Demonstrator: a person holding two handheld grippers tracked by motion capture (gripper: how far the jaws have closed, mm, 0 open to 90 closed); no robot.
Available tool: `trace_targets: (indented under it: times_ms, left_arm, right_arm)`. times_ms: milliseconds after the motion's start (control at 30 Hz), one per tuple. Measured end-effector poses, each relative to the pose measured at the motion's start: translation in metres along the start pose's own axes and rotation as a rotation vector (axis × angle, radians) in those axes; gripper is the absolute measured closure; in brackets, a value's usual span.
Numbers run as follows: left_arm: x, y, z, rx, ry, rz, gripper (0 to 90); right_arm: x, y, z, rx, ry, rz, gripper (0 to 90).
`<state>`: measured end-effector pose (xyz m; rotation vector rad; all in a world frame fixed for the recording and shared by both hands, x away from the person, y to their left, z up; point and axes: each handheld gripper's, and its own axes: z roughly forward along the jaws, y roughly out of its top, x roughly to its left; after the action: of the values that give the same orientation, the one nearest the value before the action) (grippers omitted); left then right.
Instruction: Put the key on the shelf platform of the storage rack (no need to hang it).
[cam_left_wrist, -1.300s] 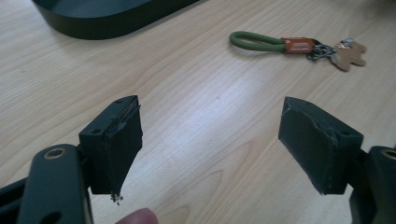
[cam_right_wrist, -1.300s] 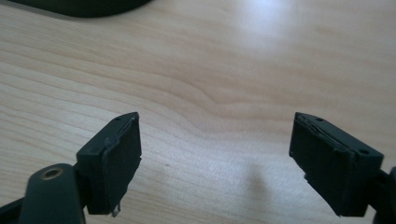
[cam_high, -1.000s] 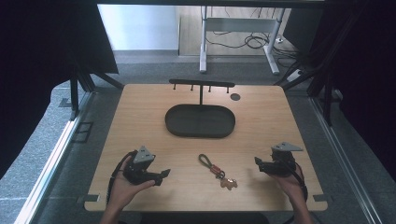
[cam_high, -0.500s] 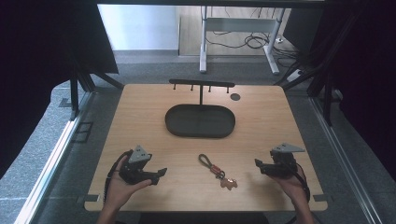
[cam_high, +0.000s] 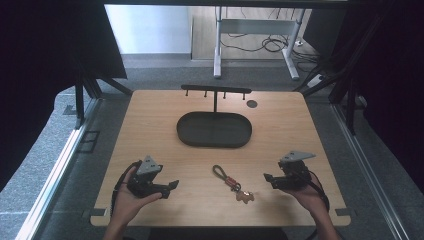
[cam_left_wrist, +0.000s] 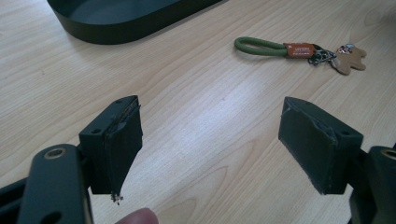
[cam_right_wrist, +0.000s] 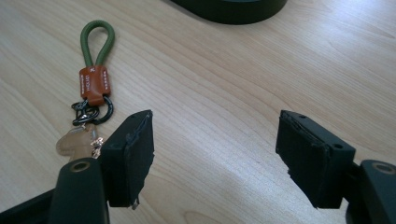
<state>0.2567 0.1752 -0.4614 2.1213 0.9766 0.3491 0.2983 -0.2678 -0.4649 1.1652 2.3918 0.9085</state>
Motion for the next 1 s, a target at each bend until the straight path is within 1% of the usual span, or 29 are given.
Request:
trace_targets:
  times_ms: [33,67,100,167,200,233,267,367,467,500,567,633,667,800,1000]
  left_arm:
    - [0.0,0.0,0.0,0.0,0.0,0.0,21.9]
    - [-0.001,0.0,0.0,-0.001,0.0,0.002,21.9]
    - [-0.002,0.001,-0.001,-0.003,-0.002,0.003,21.9]
    - [-0.004,0.001,-0.001,-0.005,-0.007,0.007,21.9]
    - [-0.005,0.002,0.0,0.001,-0.013,0.011,21.9]
    - [-0.005,0.002,0.0,0.001,-0.013,0.011,21.9]
    - [-0.005,0.002,0.001,0.004,-0.015,0.01,21.9]
    - [-0.006,0.002,0.003,0.01,-0.019,0.01,21.9]
    - [-0.007,0.002,0.006,0.016,-0.021,0.017,21.9]
    - [-0.007,0.001,0.007,0.019,-0.023,0.015,21.9]
    - [-0.007,0.001,0.007,0.02,-0.025,0.017,21.8]
    - [-0.006,0.001,0.006,0.016,-0.024,0.018,21.9]
    - [-0.005,0.001,0.006,0.014,-0.025,0.015,21.9]
    - [0.0,0.0,0.002,0.006,-0.019,0.007,21.9]
    - [0.0,0.0,-0.002,-0.007,-0.015,-0.003,21.9]
  right_arm:
    - [0.001,0.005,-0.001,0.024,0.006,0.001,32.0]
    - [0.001,0.005,-0.001,0.024,0.006,0.001,32.0]
    - [0.003,0.008,0.0,0.052,0.011,-0.007,32.2]
    - [0.005,0.009,0.001,0.063,0.017,-0.014,32.4]
    - [0.008,0.012,0.002,0.083,0.025,-0.03,32.4]
    - [0.008,0.012,0.002,0.083,0.025,-0.03,32.4]
    - [0.01,0.015,0.002,0.094,0.031,-0.046,32.4]
    - [0.014,0.021,0.003,0.11,0.041,-0.072,32.5]
    - [0.016,0.025,0.004,0.117,0.049,-0.081,32.9]
    - [0.018,0.029,0.006,0.133,0.063,-0.087,33.2]
    - [0.02,0.033,0.009,0.154,0.067,-0.102,33.4]
    - [0.024,0.037,0.011,0.17,0.074,-0.122,34.4]
    - [0.024,0.037,0.011,0.17,0.074,-0.122,34.4]
    - [0.032,0.046,0.015,0.193,0.083,-0.152,35.9]
    - [0.043,0.055,0.025,0.24,0.098,-0.196,36.8]
